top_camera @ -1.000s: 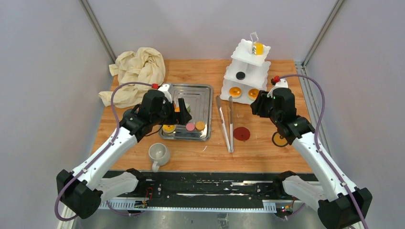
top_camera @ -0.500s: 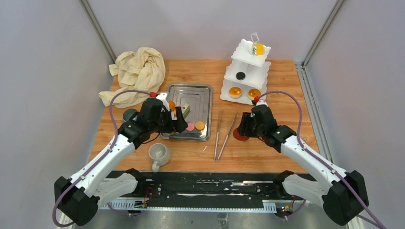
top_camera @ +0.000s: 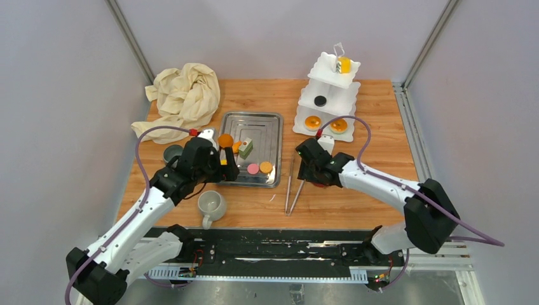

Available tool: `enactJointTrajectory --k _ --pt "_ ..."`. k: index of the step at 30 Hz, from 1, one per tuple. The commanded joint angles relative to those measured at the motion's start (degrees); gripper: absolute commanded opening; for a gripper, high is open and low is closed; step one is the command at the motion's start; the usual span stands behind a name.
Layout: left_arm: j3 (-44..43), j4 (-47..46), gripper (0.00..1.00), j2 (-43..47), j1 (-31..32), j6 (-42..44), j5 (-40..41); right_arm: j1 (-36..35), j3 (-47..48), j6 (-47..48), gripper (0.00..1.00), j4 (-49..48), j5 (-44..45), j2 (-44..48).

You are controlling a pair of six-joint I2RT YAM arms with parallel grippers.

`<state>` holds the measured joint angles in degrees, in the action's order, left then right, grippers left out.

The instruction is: Serve the afternoon tea

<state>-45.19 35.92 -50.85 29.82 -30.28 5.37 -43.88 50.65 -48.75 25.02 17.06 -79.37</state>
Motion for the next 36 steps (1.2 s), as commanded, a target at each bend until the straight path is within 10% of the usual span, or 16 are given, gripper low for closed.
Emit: enactJointTrajectory --k 1,17,29,36 --pt "-0.6 0.8 0.98 0.8 0.2 -0.2 2.1 -1.3 2.2 -8.2 0.52 6.1 4.7 -4.0" --pt "-6.3 0.8 0.98 -6.1 0.2 4.5 0.1 -1.3 3.2 1.9 0.23 0.2 -3.1 -12.9" --pt "-6.3 -0.9 0.98 -6.5 0.2 5.2 -1.4 -1.2 -4.6 3.8 0.56 -9.4 -2.3 -0.6" --pt "-6.6 -0.9 0.98 -6.5 0.2 5.8 -1.9 -1.2 1.5 2.0 0.55 -8.1 -3.8 -10.7"
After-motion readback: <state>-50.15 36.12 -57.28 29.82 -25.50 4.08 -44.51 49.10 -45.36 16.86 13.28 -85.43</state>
